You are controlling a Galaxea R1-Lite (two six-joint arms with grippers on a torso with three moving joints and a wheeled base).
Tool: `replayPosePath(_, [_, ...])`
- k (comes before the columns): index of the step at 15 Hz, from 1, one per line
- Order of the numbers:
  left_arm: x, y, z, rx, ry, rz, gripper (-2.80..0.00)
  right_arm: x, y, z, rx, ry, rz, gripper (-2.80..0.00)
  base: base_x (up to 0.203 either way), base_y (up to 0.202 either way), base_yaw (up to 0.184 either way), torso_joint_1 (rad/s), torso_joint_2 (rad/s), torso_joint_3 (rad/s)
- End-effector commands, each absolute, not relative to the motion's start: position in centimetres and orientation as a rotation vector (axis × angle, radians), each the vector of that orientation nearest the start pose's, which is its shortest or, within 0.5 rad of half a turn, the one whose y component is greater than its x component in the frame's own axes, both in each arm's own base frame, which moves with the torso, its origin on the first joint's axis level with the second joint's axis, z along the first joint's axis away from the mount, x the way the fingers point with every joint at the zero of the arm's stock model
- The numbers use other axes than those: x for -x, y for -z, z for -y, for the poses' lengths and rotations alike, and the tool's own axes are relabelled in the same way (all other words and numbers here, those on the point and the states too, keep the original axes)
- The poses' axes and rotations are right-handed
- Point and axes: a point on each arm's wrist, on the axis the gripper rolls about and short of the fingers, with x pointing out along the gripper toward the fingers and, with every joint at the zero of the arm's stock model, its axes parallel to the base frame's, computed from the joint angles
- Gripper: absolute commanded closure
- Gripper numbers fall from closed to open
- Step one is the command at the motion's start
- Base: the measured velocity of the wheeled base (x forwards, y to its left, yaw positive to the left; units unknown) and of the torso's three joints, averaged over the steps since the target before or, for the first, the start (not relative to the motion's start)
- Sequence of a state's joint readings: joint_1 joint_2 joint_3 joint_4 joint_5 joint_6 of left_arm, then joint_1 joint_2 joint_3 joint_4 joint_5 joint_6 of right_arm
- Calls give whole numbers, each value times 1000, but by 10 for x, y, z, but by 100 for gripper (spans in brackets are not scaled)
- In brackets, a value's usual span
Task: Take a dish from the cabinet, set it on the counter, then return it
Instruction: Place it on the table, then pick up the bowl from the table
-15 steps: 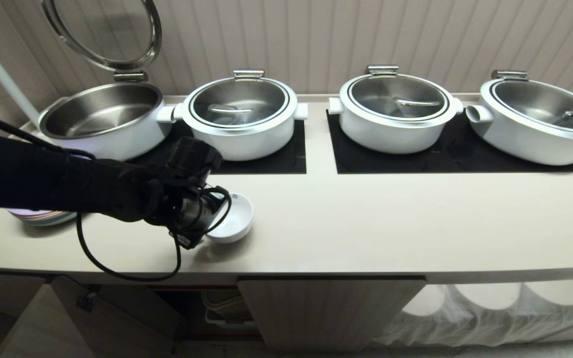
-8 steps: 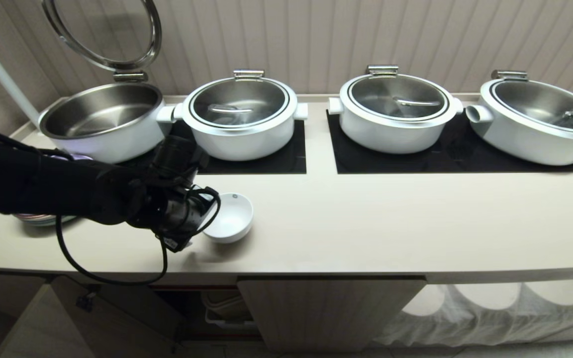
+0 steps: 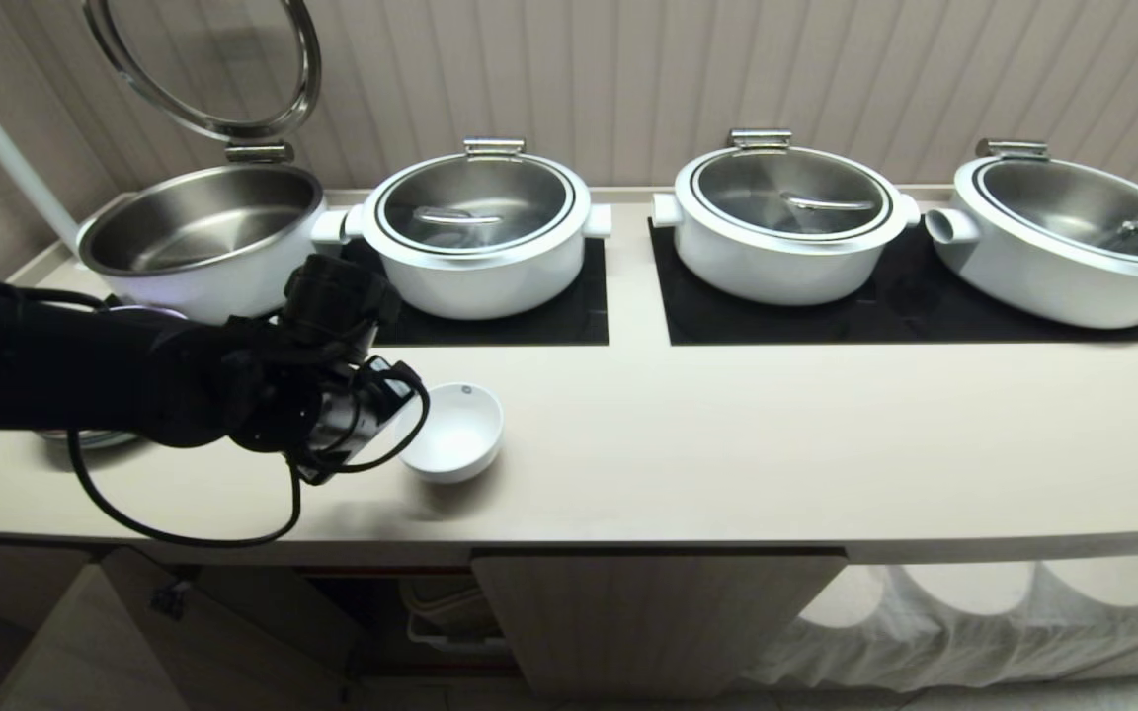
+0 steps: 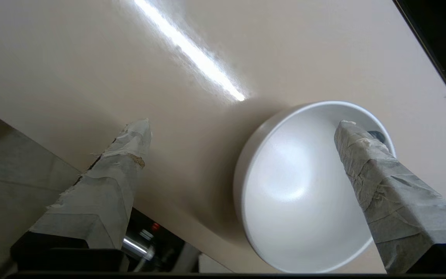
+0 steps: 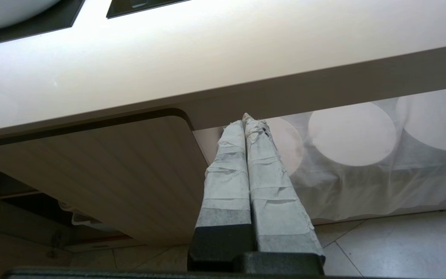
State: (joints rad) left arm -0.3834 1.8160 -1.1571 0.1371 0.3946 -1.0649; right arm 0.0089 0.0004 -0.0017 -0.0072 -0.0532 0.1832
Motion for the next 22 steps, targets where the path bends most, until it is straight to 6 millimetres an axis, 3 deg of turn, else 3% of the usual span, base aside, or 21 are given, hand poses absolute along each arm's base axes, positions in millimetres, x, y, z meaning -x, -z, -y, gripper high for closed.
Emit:
replayPosePath(1, [-303, -171, 110, 576, -390, -580, -280, 23, -77, 1, -184, 44, 13, 0, 0, 0, 0, 0, 0, 0])
replayPosePath(8, [-293, -175, 97, 292, -227, -286, -280, 23, -77, 1, -184, 44, 13, 0, 0, 0, 0, 0, 0, 0])
replayPosePath(9, [-290, -174, 96, 273, -216, -270, -162, 23, -77, 1, -184, 44, 13, 0, 0, 0, 0, 0, 0, 0])
replayPosePath(10, [-287, -174, 95, 259, -205, -252, 0, 23, -77, 1, -184, 44, 13, 0, 0, 0, 0, 0, 0, 0])
replayPosePath(14, [-281, -182, 87, 136, -189, -212, 0, 23, -77, 1, -184, 44, 13, 0, 0, 0, 0, 0, 0, 0])
replayPosePath(18, [-247, -170, 72, 10, -194, -268, 0, 23, -77, 1, -184, 44, 13, 0, 0, 0, 0, 0, 0, 0])
replayPosePath(22, [-207, -161, 17, 7, -383, -296, 0, 23, -77, 1, -184, 44, 13, 0, 0, 0, 0, 0, 0, 0])
